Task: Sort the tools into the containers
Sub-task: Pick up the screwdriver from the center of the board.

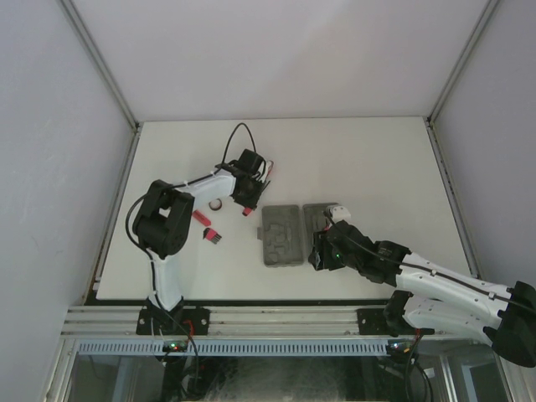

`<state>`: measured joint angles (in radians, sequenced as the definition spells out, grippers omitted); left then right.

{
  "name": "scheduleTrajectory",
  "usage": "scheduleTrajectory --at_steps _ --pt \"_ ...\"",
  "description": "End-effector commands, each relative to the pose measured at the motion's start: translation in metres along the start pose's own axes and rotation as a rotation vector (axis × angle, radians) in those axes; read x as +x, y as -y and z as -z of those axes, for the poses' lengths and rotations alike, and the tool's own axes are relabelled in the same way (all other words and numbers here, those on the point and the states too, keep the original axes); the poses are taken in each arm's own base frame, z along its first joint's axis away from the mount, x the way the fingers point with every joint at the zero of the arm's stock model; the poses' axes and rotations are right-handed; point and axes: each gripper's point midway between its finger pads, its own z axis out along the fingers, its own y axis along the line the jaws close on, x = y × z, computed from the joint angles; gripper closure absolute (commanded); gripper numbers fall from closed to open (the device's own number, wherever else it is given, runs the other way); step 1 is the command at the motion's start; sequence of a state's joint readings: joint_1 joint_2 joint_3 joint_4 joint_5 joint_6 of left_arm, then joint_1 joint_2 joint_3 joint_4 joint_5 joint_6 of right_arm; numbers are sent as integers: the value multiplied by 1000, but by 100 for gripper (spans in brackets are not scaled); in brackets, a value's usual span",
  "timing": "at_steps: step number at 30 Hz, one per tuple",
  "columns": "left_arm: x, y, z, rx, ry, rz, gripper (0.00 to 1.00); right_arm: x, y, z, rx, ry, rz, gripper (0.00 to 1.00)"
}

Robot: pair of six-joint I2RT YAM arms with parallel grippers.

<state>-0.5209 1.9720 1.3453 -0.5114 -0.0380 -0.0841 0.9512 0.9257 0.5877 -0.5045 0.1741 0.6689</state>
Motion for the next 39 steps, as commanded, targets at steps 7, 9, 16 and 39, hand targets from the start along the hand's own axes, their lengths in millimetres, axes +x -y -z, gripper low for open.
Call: scheduleTrajectory --at_steps 7,9,16,39 --pt "-37 13 45 34 95 -40 82 -17 -9 7 -17 77 -30 49" --pt "-40 14 53 29 111 -34 85 -19 -8 8 -12 86 -32 49" --pt "-55 20 89 3 187 -19 99 -39 1 20 27 199 -89 50" --pt "-27 87 197 238 400 26 100 -105 21 84 29 590 -134 45"
